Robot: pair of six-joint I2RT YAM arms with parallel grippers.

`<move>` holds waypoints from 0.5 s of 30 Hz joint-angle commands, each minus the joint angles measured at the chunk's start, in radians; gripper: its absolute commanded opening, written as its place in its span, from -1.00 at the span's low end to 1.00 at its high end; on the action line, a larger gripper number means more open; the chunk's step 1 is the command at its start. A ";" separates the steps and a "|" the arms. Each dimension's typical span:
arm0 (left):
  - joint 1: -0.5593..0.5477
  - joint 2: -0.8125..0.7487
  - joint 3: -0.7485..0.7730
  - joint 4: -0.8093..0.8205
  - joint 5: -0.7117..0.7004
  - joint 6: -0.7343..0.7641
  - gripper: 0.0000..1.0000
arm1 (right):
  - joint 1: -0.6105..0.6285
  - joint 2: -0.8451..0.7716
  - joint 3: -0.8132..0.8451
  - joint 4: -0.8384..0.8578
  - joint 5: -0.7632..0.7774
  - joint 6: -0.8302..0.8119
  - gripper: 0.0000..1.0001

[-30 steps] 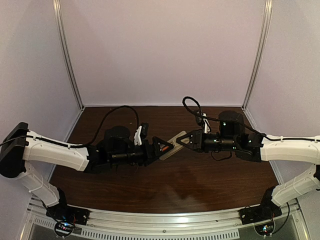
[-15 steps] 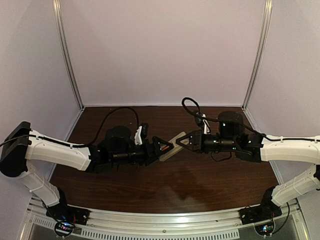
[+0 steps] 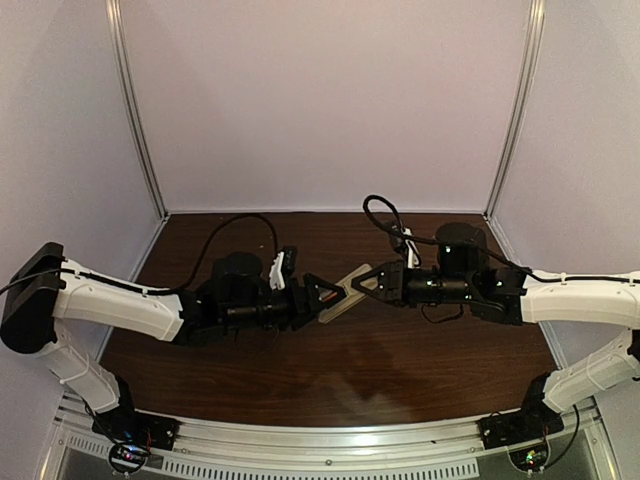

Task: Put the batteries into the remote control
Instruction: Press the battery in the battery compartment.

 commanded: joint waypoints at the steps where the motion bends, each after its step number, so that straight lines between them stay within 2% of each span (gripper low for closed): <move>1: 0.006 0.026 -0.016 0.044 0.006 -0.008 0.46 | 0.008 -0.029 0.002 0.033 -0.005 -0.006 -1.00; 6: 0.009 0.032 -0.028 0.065 0.014 -0.018 0.35 | 0.008 -0.039 -0.013 0.074 -0.023 0.019 -1.00; 12: 0.009 0.020 -0.027 0.080 0.023 0.036 0.36 | 0.002 -0.050 -0.014 0.081 -0.027 0.028 -1.00; 15: 0.010 -0.007 -0.005 0.023 0.015 0.113 0.41 | -0.014 -0.060 -0.019 0.065 -0.021 0.022 -1.00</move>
